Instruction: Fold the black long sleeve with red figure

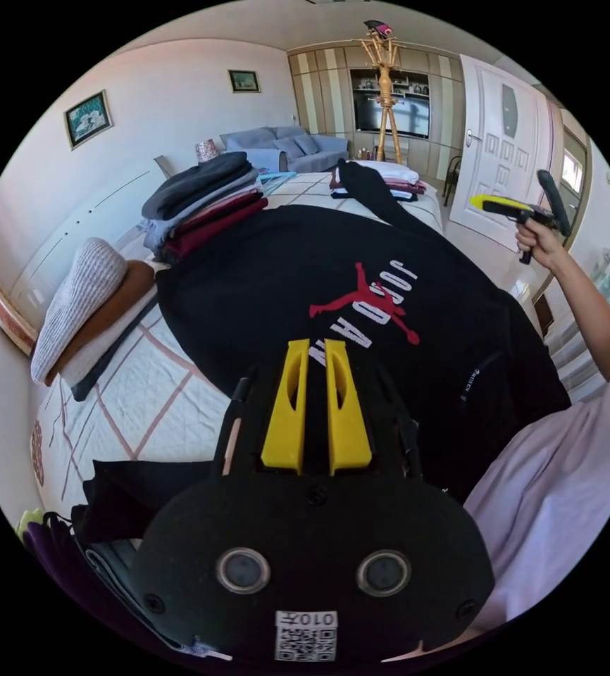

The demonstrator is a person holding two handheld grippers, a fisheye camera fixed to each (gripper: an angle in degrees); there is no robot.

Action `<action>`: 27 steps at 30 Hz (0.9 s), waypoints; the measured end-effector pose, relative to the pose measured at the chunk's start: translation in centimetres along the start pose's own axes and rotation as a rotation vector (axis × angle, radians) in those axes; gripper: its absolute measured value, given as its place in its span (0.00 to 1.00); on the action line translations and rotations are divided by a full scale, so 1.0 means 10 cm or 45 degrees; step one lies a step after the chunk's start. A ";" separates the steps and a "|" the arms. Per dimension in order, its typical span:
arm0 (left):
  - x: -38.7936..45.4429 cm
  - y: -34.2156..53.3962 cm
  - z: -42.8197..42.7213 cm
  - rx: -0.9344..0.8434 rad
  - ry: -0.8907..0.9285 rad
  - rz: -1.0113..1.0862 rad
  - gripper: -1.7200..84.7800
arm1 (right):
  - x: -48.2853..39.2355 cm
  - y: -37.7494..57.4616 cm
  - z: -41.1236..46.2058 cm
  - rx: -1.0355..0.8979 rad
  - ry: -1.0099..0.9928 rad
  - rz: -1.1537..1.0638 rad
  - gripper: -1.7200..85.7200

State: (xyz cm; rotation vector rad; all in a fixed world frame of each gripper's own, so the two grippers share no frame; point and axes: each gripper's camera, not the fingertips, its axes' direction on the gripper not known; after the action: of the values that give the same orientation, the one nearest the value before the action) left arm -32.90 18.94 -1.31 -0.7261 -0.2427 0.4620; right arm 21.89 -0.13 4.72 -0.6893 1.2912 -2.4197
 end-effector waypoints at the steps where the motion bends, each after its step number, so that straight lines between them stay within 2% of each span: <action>1: 0.00 -0.02 0.00 0.010 -0.008 -0.005 0.06 | 0.20 -0.20 0.11 0.006 0.023 0.021 0.15; 6: -0.02 0.01 -0.04 0.052 -0.014 -0.039 0.05 | 0.92 -0.90 0.73 0.021 0.048 0.229 0.15; 10: -0.03 0.11 0.00 -0.044 -0.101 -0.065 0.05 | 1.36 -1.25 1.48 -0.131 -0.015 0.386 0.16; 13: -0.04 0.18 0.00 -0.057 -0.097 -0.090 0.05 | 1.46 -1.39 1.90 -0.245 -0.007 0.383 0.16; 16: -0.04 0.21 0.06 -0.071 -0.062 -0.100 0.05 | 1.47 -1.49 2.08 -0.251 -0.069 0.358 0.10; 17: -0.03 0.20 0.07 -0.072 -0.056 -0.098 0.05 | 1.45 -1.53 2.06 -0.234 -0.116 0.312 0.06; 21: 0.01 0.19 0.08 -0.031 -0.026 -0.056 0.05 | 1.31 -1.58 1.59 -0.072 -0.124 0.172 0.04; 27: -0.10 0.29 0.03 0.032 0.027 -0.062 0.05 | 1.08 -1.46 0.31 0.109 0.248 0.142 0.03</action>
State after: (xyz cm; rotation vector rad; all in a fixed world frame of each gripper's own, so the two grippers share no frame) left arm -34.78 20.55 -3.19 -0.6989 -0.2337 0.4100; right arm 13.88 0.46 21.32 -0.3556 1.2522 -2.4822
